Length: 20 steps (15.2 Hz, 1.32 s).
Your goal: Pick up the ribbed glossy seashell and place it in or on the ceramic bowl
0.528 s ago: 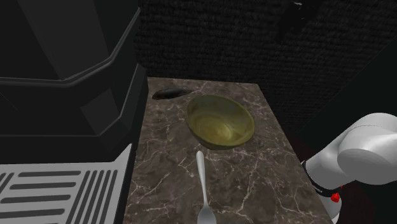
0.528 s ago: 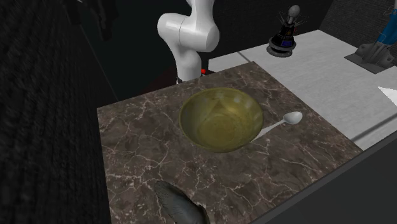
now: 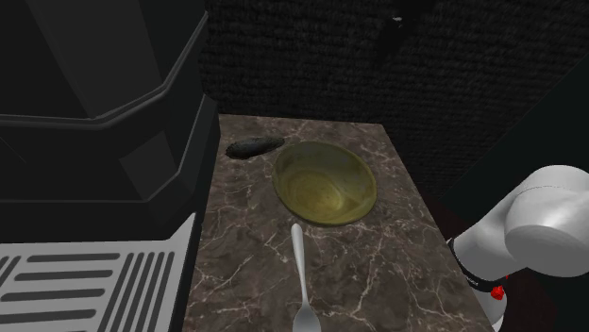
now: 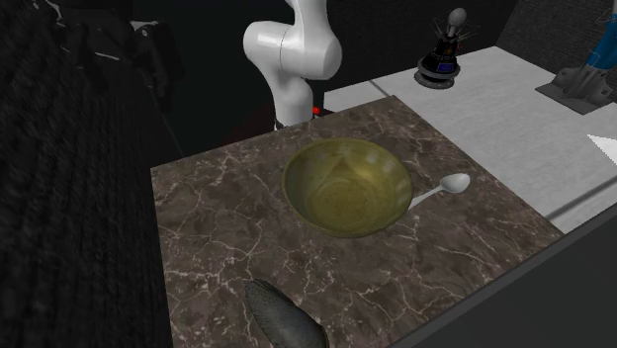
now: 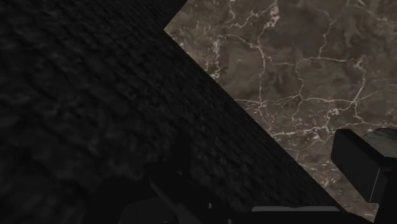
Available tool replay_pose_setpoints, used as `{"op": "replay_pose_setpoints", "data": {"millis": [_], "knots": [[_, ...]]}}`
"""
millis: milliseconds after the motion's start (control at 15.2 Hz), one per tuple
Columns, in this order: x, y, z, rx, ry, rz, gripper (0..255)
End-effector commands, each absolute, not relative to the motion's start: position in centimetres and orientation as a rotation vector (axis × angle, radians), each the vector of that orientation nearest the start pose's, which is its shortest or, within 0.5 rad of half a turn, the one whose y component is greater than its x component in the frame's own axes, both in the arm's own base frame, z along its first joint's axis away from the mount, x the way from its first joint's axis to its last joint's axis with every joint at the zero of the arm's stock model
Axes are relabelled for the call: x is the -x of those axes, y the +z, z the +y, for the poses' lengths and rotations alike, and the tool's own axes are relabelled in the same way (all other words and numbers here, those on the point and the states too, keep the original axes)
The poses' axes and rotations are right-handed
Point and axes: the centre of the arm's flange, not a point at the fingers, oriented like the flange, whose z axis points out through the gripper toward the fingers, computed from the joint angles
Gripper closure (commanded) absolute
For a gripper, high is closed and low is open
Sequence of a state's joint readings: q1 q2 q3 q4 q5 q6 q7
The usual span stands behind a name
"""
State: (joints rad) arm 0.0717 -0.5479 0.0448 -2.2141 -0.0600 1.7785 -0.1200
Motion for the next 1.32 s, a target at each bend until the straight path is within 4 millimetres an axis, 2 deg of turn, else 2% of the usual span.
{"op": "replay_pose_setpoints", "data": {"millis": [0, 330, 660, 990, 1254], "knots": [[-41.0, 58.2, 5.9, 3.17, -0.167, -0.523, 0], [-44.9, 55.3, 10.2, 3.08, -0.132, -0.846, 0], [-47.7, 52.2, 15.1, 2.957, -0.095, -1.156, 0], [-49.4, 49.1, 20.6, 2.802, -0.058, -1.448, 0], [-49.8, 46.7, 25.1, 2.658, -0.029, -1.668, 0]]}}
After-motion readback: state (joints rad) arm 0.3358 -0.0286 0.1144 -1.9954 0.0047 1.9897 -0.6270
